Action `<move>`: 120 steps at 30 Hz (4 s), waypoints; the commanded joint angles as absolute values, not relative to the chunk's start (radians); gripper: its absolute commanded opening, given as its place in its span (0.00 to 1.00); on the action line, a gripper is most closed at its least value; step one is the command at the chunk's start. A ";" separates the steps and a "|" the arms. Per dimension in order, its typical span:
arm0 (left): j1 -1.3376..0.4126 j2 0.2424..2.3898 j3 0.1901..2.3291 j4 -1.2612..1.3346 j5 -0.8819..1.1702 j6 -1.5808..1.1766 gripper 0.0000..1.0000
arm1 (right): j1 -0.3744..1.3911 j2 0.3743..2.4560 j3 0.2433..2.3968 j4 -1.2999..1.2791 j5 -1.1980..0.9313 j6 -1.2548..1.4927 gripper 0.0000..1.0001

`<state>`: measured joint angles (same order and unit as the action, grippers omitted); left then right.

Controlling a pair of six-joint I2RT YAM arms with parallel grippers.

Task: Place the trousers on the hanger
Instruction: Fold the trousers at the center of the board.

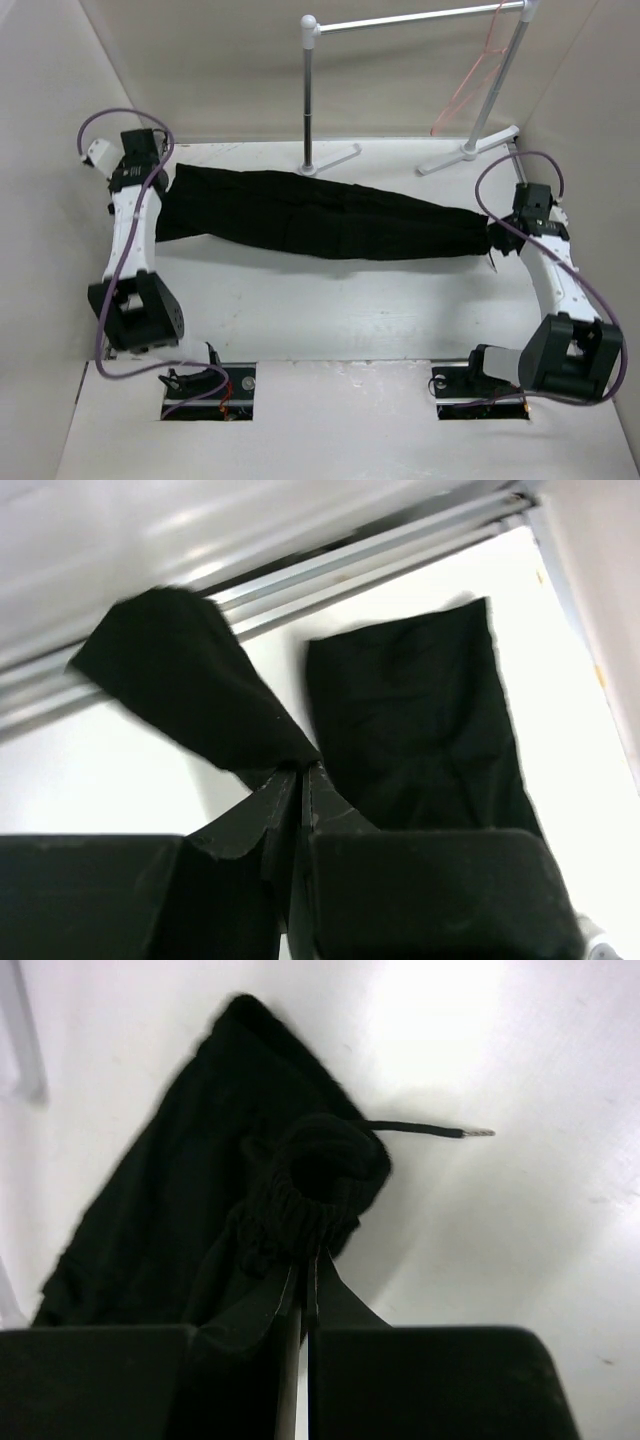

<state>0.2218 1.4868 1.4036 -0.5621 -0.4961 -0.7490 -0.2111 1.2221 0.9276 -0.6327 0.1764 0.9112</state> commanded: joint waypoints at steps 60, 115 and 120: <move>0.489 1.739 0.838 0.376 0.083 -1.166 0.62 | -0.039 1.436 0.943 -0.239 0.072 0.865 0.52; 0.502 1.712 1.158 -0.007 -0.132 -0.954 0.00 | -0.390 1.439 0.914 -0.265 0.202 0.928 0.02; 0.509 1.618 1.140 -0.118 -0.202 -0.885 0.00 | -0.423 1.312 0.838 -0.331 0.212 0.949 0.02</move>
